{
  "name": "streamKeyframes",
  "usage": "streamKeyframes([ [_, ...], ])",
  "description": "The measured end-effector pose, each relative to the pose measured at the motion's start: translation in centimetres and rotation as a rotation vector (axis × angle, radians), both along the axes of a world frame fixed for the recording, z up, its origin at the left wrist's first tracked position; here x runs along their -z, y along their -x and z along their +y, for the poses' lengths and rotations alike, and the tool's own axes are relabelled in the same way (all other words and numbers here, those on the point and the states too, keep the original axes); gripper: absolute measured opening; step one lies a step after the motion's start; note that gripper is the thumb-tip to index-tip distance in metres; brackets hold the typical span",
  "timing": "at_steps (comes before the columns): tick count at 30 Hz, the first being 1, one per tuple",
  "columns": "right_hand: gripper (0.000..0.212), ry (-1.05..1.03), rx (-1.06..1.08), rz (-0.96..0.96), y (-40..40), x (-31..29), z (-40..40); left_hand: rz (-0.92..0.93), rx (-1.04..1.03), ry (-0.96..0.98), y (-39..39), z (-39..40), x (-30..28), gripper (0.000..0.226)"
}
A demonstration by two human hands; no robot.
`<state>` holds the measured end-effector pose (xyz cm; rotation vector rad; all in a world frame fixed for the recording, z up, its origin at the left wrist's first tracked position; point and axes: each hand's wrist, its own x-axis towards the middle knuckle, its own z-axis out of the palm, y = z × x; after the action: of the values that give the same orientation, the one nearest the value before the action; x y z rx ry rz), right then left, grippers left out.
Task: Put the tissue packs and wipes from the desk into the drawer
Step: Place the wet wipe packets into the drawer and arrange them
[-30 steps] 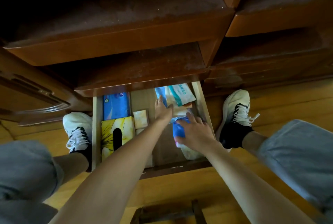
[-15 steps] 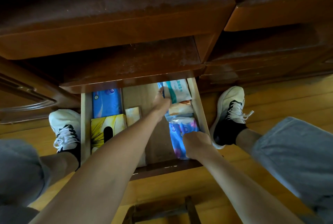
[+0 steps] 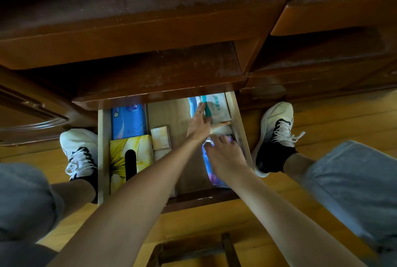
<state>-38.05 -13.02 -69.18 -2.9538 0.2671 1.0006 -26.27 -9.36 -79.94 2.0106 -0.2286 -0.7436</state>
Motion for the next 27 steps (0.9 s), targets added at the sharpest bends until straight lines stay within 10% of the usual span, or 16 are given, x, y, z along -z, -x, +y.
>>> streamKeyframes([
  [11,0.049,0.252,-0.148,0.373,1.6,3.1,2.0,0.212,0.084,0.106,0.7,2.0,-1.0,0.072],
  [27,0.049,0.156,0.084,0.125,0.8,3.1,0.8,0.166,0.032,0.076,-0.3,1.1,-0.7,0.051],
])
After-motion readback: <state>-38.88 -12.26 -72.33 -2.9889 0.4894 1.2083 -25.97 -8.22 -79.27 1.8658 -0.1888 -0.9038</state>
